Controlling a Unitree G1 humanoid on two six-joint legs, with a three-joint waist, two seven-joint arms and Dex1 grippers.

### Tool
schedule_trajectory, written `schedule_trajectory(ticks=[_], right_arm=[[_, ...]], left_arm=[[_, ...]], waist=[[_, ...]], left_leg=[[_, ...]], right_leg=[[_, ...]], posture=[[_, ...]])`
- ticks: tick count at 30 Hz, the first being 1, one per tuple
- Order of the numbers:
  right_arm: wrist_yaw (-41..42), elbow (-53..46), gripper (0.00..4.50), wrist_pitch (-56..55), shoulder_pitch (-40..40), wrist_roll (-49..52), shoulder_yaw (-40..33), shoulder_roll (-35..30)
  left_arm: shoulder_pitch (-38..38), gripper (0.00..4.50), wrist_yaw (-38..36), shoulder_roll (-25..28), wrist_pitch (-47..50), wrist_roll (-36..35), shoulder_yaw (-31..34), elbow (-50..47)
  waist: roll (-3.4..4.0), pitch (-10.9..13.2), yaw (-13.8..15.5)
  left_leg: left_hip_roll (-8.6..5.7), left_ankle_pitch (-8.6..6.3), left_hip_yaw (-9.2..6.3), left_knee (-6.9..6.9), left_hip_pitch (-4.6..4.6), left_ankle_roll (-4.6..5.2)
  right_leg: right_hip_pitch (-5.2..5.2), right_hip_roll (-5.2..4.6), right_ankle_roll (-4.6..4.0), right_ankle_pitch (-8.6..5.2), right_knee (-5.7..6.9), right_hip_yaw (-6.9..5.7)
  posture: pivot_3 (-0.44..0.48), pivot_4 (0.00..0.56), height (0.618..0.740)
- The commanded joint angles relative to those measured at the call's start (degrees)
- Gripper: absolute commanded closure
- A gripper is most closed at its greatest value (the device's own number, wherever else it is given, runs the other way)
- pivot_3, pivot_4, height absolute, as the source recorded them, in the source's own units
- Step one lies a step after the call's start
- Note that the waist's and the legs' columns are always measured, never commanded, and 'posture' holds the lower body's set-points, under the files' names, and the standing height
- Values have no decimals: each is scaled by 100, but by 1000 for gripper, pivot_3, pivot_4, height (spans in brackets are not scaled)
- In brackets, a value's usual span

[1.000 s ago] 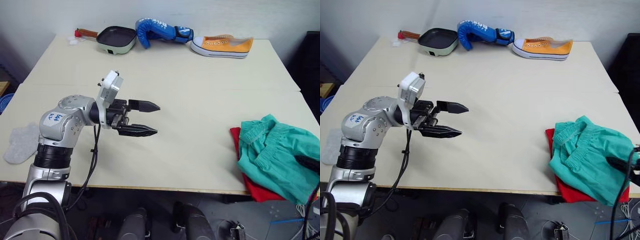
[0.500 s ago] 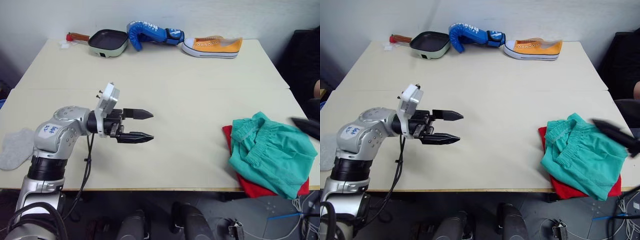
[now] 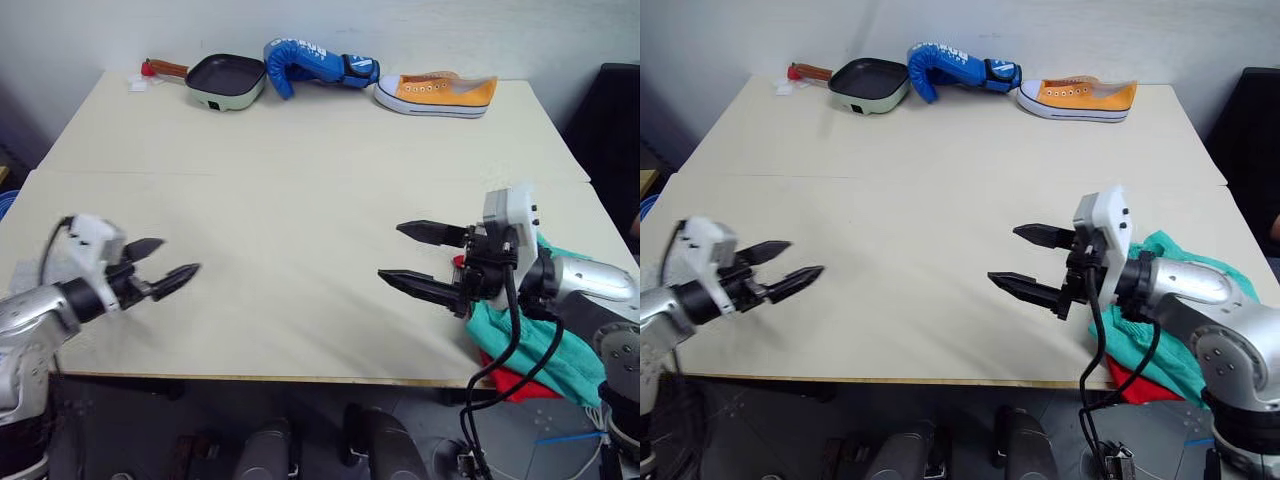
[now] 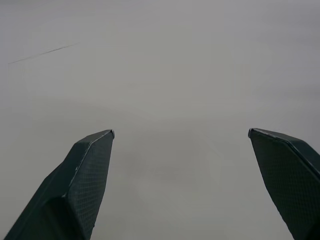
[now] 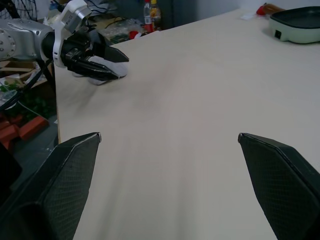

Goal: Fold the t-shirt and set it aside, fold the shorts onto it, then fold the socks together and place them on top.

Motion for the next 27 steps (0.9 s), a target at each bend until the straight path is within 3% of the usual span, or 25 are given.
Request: schedule_trajectory(ticks=[1, 8, 22, 27], right_arm=[[312, 171, 14, -352, -251, -258, 271, 35], [367, 337, 14, -426, -450, -359, 487, 223], [-21, -14, 14, -348, -40, -309, 184, 215], [-167, -96, 0, -322, -7, -289, 125, 207]], left_arm=[[387, 0, 337, 148, -383, 448, 555, 17], [574, 0, 347, 281, -433, 580, 602, 489], [-306, 0, 563, 934, -546, 1323, -139, 3232], [-539, 1205, 315, 1039, -545, 1377, -492, 3816]], waist=[[0, 0, 8], [0, 0, 31], [-2, -1, 1], [8, -7, 2]], left_leg=[[0, -2, 0, 0, 0, 0], [0, -19, -2, 0, -3, -9], [1, -38, 8, -7, -8, -29], [1, -38, 11, -7, -5, -31]], right_leg=[[-1, -1, 0, 0, 0, 0], [-4, -5, -1, 0, -2, 0], [-21, -5, -3, -1, 3, 3], [-22, -6, -3, -1, 9, 5]], posture=[[0, 150, 740], [0, 150, 740], [0, 150, 740], [0, 150, 740]])
